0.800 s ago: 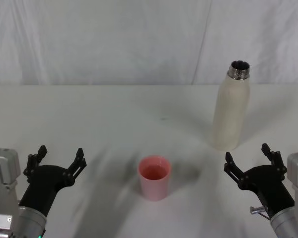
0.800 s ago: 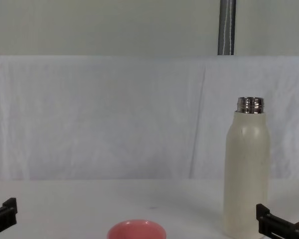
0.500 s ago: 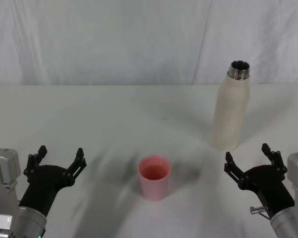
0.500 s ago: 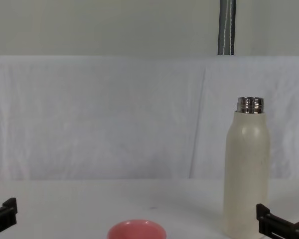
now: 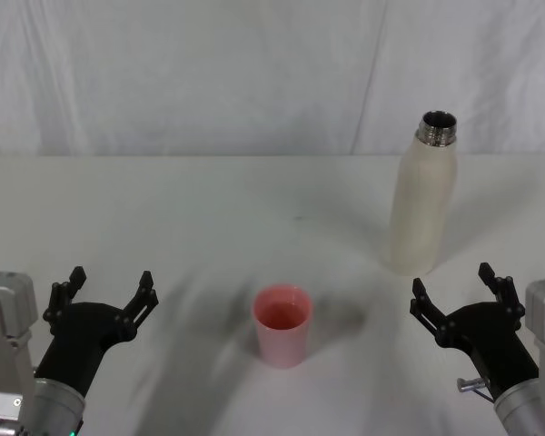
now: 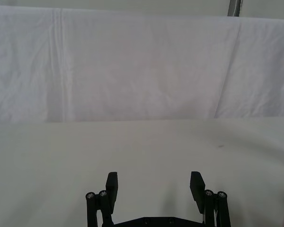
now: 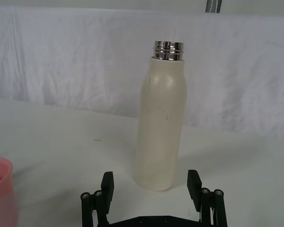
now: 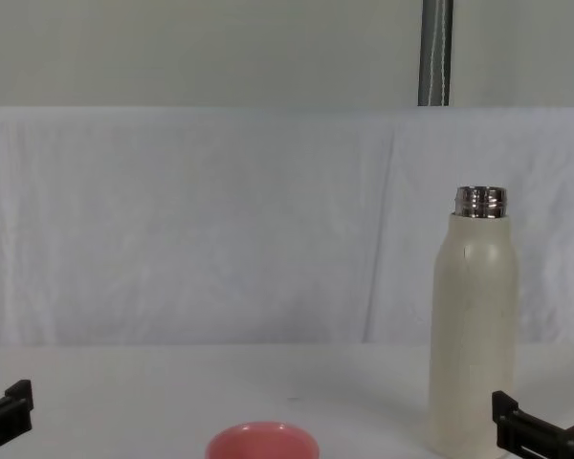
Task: Grasp the thermos with one hand and pour water into the cup lid.
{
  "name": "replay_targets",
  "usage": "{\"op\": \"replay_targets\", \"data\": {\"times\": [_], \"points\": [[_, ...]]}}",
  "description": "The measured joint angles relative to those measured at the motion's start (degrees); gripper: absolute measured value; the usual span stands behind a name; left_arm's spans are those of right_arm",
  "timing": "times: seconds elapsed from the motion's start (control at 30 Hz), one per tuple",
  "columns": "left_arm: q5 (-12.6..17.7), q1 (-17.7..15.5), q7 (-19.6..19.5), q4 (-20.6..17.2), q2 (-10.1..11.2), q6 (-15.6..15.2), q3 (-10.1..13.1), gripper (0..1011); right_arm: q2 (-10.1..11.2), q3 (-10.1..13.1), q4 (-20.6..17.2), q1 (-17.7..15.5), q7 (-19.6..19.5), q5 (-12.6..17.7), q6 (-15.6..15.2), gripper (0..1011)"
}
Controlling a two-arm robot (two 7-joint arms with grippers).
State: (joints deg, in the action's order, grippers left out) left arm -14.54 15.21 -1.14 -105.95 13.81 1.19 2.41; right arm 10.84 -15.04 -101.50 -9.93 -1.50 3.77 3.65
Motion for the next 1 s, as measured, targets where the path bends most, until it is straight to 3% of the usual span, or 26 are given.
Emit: {"op": "replay_targets", "data": {"times": [1.0], "points": [[0.0, 0.0, 0.0, 0.0, 0.0, 0.0, 0.0, 1001, 0.0, 0.0, 0.0, 0.0, 0.0, 0.0, 0.0, 1001]]}}
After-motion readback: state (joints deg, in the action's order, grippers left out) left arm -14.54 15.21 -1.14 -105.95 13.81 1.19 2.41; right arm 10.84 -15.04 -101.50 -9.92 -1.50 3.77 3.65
